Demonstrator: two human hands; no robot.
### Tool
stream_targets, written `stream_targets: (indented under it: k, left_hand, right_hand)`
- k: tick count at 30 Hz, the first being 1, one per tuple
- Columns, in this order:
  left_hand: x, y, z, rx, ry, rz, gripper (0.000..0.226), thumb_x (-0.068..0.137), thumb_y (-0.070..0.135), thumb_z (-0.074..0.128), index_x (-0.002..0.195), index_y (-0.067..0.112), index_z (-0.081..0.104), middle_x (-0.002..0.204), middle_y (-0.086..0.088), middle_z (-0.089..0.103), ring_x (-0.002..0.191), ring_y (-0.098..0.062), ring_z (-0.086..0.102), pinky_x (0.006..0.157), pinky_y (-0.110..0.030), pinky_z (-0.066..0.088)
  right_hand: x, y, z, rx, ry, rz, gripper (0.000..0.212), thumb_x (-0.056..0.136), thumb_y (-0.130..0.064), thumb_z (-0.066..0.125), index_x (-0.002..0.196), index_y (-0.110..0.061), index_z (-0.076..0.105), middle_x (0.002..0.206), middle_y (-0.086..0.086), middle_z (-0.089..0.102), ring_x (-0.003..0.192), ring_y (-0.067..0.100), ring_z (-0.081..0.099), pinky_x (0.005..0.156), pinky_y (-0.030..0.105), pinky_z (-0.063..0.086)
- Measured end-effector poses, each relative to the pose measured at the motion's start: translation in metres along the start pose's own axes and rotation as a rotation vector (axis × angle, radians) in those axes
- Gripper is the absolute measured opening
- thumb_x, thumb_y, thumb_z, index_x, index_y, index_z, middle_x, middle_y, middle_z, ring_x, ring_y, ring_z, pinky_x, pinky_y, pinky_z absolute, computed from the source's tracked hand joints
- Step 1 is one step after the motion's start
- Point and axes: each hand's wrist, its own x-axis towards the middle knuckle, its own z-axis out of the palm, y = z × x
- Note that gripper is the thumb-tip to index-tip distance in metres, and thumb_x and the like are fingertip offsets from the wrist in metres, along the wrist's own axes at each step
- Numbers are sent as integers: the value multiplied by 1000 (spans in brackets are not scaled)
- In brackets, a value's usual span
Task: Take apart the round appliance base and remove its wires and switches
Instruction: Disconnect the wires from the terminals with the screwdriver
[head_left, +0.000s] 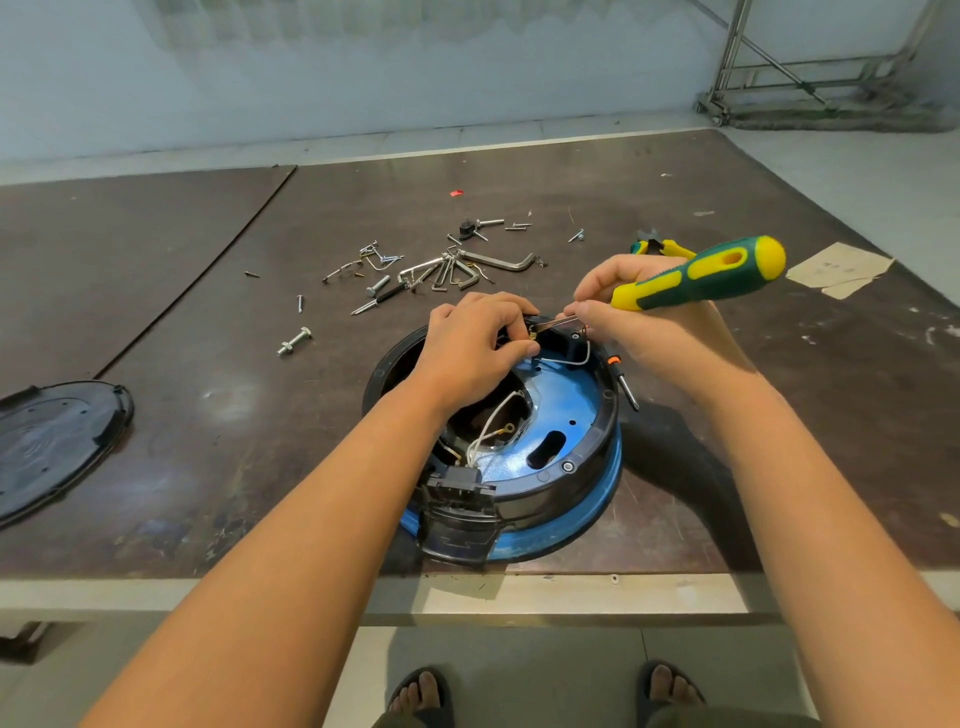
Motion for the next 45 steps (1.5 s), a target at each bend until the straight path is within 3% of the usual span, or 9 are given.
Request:
stream_targets:
  k: [6, 11, 14, 22, 25, 27, 30, 35, 45]
  left_hand:
    - [1, 0, 1, 10, -9, -5, 20, 89, 30, 69, 72, 29, 59, 129, 21, 58, 125, -9, 43, 98, -35, 16]
    - [1, -1, 2, 18, -10, 2, 19, 89, 31, 69, 72, 28, 60, 128, 22, 58, 124, -7, 43, 98, -35, 16]
    - [1, -1, 2, 31, -10, 9, 20, 89, 31, 68, 71, 28, 59, 128, 23, 58, 123, -7, 43, 98, -36, 18]
    - [0, 0, 1, 28, -7, 10, 21, 89, 32, 68, 71, 30, 57, 129, 22, 57, 123, -7, 43, 99, -36, 17]
    - [0, 0, 1, 29, -6, 14, 22, 89, 32, 68, 71, 31, 57, 129, 22, 58, 123, -7, 44, 100, -37, 18]
    - [0, 0, 1, 30, -7, 13, 22, 89, 32, 68, 70, 31, 56, 129, 22, 58, 124, -7, 43, 102, -38, 19]
    - [0, 0, 1, 27, -9, 5, 21, 89, 31, 68, 71, 30, 57, 128, 23, 58, 124, -7, 43, 101, -37, 18]
    - [0, 0, 1, 22, -8, 1, 22, 89, 30, 69, 70, 30, 57, 127, 23, 58, 124, -7, 44, 100, -36, 17]
    - [2, -3, -3, -10, -65, -7, 18, 90, 32, 68, 74, 28, 62, 130, 23, 57, 125, -8, 45, 106, -44, 22]
  right_hand:
    - [0, 0, 1, 61, 21, 73, 3, 87, -22, 76, 88, -24, 74, 87, 4, 78, 86, 22, 76, 82, 52, 63]
    - [2, -4, 5, 289, 44, 157, 7, 88, -2, 72, 92, -8, 73, 92, 18, 77, 86, 26, 78, 87, 49, 63]
    - [2, -3, 7, 354, 61, 155, 9, 89, 3, 68, 94, -4, 72, 88, 15, 76, 83, 25, 78, 86, 48, 63]
    - [-8, 6, -14, -2, -144, -206, 9, 96, -9, 68, 99, -9, 77, 93, 7, 77, 89, 25, 73, 80, 51, 61]
    - [-6, 0, -10, -46, -146, -244, 10, 96, -8, 69, 97, -12, 77, 87, 1, 76, 83, 17, 72, 70, 35, 60]
    - [-5, 0, -7, -34, -89, -184, 9, 94, -11, 70, 94, -16, 78, 84, -3, 75, 80, 10, 71, 69, 29, 56]
    - [-4, 2, -4, 27, -23, -41, 6, 92, -16, 72, 93, -19, 77, 88, 1, 78, 86, 19, 75, 78, 41, 62]
    - [-5, -3, 0, 253, 29, 99, 8, 90, -2, 71, 97, -3, 74, 93, 18, 77, 85, 21, 78, 80, 36, 63]
    - [-3, -1, 11, 431, 137, 237, 10, 91, 2, 68, 94, -7, 70, 82, 12, 77, 78, 22, 79, 82, 38, 64]
